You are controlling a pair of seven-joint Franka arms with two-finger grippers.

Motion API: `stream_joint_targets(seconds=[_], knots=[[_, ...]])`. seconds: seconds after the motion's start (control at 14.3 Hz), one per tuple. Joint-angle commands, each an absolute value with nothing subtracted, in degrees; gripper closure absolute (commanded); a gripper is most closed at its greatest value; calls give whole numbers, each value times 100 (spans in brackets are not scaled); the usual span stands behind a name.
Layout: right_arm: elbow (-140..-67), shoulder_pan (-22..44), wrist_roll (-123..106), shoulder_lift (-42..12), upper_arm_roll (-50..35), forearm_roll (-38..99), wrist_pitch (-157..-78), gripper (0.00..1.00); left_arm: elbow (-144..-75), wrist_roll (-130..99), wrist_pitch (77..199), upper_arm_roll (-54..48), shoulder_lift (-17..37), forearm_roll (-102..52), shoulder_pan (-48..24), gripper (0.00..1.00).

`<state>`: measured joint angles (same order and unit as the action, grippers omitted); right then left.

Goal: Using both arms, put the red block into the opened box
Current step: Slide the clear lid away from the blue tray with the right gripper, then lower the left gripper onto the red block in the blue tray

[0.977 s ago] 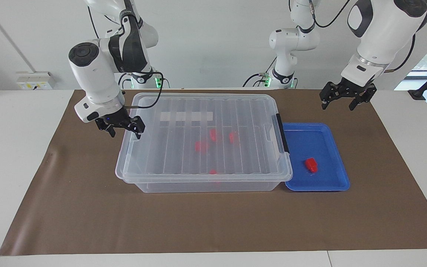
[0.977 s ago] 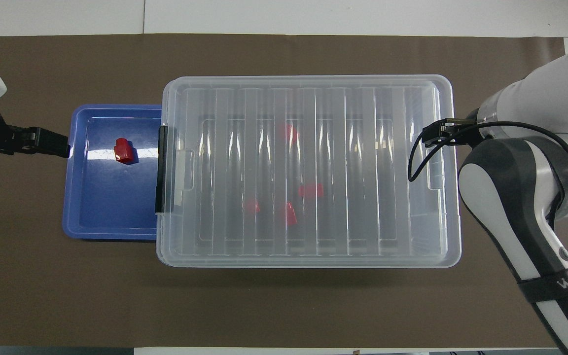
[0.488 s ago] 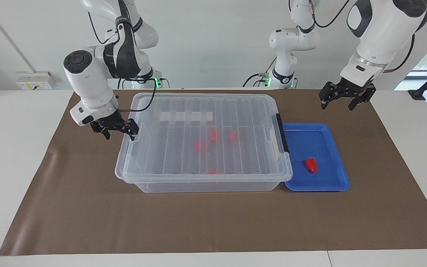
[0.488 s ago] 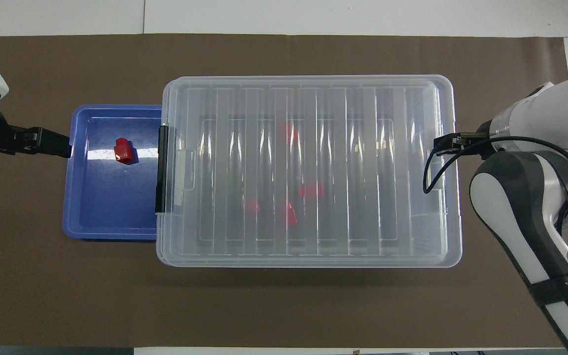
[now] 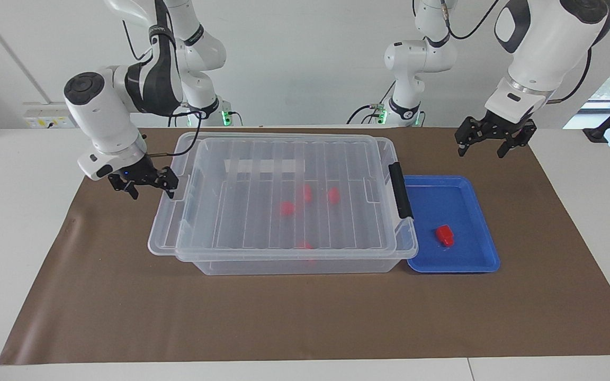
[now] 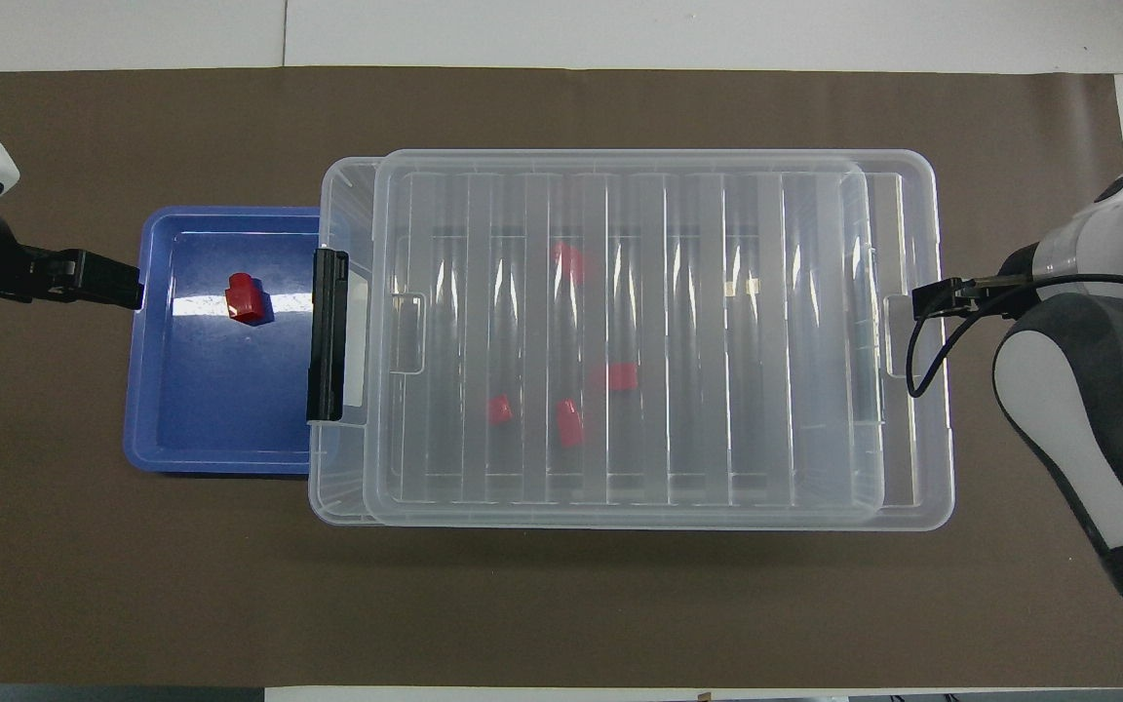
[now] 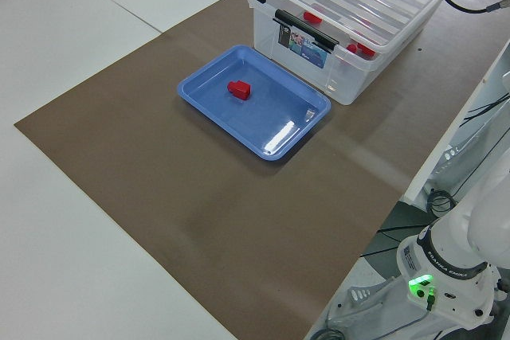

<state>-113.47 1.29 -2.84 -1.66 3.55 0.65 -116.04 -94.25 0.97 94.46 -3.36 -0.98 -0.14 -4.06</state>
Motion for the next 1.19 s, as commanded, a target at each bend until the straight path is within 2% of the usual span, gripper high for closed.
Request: stream_joint_targets(seconds=[0.0, 0.35, 0.7, 1.12], knots=[[-11505, -44, -719, -53, 360, 105, -11768, 0, -9869, 132, 9930, -334, -264, -97, -369, 0], [-11452, -456, -1510, -79, 413, 105, -11795, 0, -10861, 141, 11274, -334, -246, -97, -387, 0], [-11417, -475, -2240, -88, 896, 105, -11786, 0, -11512, 88, 12556, -325, 315, -97, -404, 0], [-11294, -492, -2671, -141, 1133, 97, -11830, 0, -11838, -605, 13586, -316, 939, -97, -422, 1]])
